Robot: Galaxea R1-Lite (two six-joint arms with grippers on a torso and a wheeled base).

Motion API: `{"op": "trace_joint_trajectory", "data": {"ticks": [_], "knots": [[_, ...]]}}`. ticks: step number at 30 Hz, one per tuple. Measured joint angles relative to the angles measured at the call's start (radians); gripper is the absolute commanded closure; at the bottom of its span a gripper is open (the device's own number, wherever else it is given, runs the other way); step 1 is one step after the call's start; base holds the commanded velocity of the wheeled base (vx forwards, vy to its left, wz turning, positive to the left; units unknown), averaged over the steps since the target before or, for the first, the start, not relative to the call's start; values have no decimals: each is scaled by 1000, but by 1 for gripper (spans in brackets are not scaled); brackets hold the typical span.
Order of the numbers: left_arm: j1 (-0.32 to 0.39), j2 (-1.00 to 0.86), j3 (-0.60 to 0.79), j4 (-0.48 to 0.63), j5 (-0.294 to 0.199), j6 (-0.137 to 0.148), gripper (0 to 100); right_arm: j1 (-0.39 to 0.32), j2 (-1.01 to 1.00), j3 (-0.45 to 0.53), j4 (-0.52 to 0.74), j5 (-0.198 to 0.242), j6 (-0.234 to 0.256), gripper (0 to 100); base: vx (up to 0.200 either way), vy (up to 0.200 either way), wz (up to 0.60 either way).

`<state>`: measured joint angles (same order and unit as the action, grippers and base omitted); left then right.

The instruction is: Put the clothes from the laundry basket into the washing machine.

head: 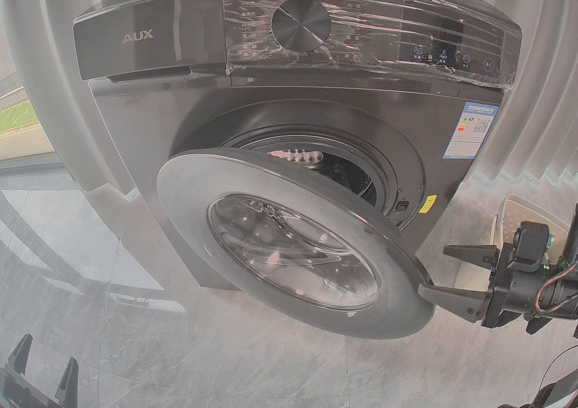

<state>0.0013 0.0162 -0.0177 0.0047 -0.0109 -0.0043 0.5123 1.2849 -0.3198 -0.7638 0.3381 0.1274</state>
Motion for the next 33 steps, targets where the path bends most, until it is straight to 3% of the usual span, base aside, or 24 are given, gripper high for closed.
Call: {"op": "trace_joint_trajectory", "data": {"ticks": [4,17,33], "knots": [[0,0,0,0,0,1,0,-10,-21,-20,-1,-1,38,0,0,0,0],[0,0,0,0,0,0,0,-95,54,-45,-3,-13,38,0,0,0,0],[0,0,0,0,0,0,0,8,35,35,3,1,34,0,0,0,0]]}}
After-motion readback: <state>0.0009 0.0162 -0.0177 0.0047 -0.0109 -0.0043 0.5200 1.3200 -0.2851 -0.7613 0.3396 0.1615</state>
